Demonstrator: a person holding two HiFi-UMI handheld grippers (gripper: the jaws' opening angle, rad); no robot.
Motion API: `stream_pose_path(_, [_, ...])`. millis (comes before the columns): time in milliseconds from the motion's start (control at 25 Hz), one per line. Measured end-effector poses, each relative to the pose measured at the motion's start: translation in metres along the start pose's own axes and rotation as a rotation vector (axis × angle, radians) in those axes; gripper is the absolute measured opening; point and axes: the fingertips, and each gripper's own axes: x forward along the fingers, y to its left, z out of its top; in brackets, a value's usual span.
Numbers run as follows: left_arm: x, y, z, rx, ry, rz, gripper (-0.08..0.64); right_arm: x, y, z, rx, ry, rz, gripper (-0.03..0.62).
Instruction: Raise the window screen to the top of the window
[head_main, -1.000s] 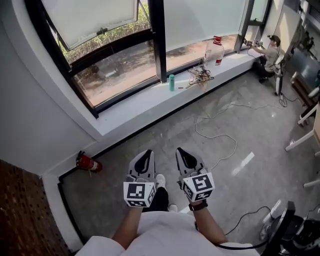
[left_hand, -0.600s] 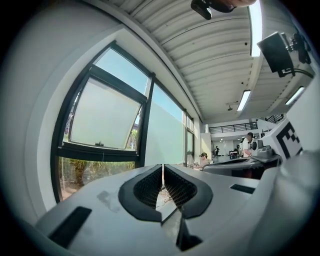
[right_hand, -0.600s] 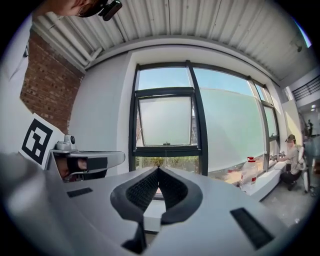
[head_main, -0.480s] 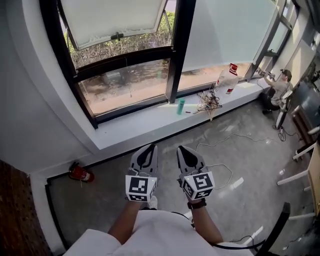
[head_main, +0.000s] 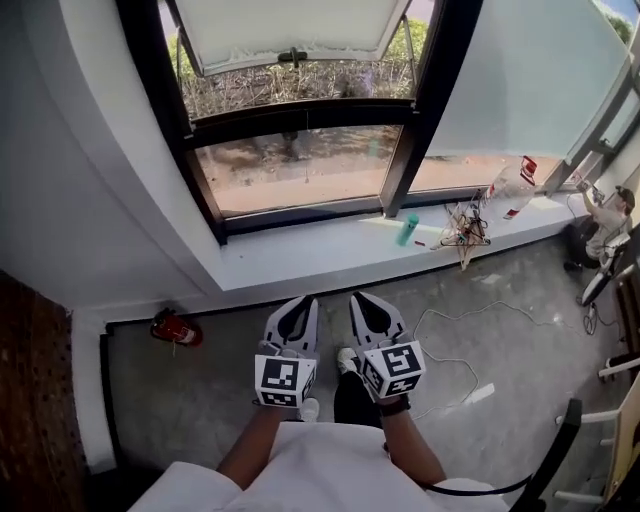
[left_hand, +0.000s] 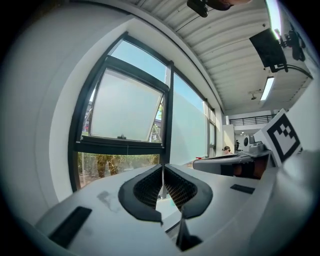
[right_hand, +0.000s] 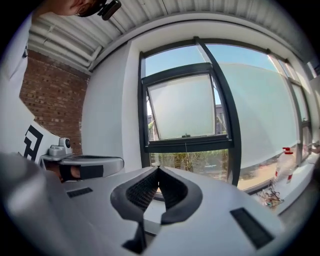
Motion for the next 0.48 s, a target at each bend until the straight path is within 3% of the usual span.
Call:
stream_pose_path(160, [0.045, 0.034, 0.003, -0.002, -0.008, 0.110, 0.014, 0.062, -0.017, 0.013, -0.006, -0.013, 0.133, -0.011])
stream_pose_path(360, [0.100, 0.063, 0.041, 0.059, -0.072, 0.235, 0.014, 0.130, -0.046, 0.069, -0.042, -0.094, 0.277, -0.011])
stream_pose_path(480, [0.129, 0.073, 0.064, 0.109, -0.114, 0.240, 0.014, 0.154, -0.065, 0.086, -0.078, -0.113, 0.327, -0.011])
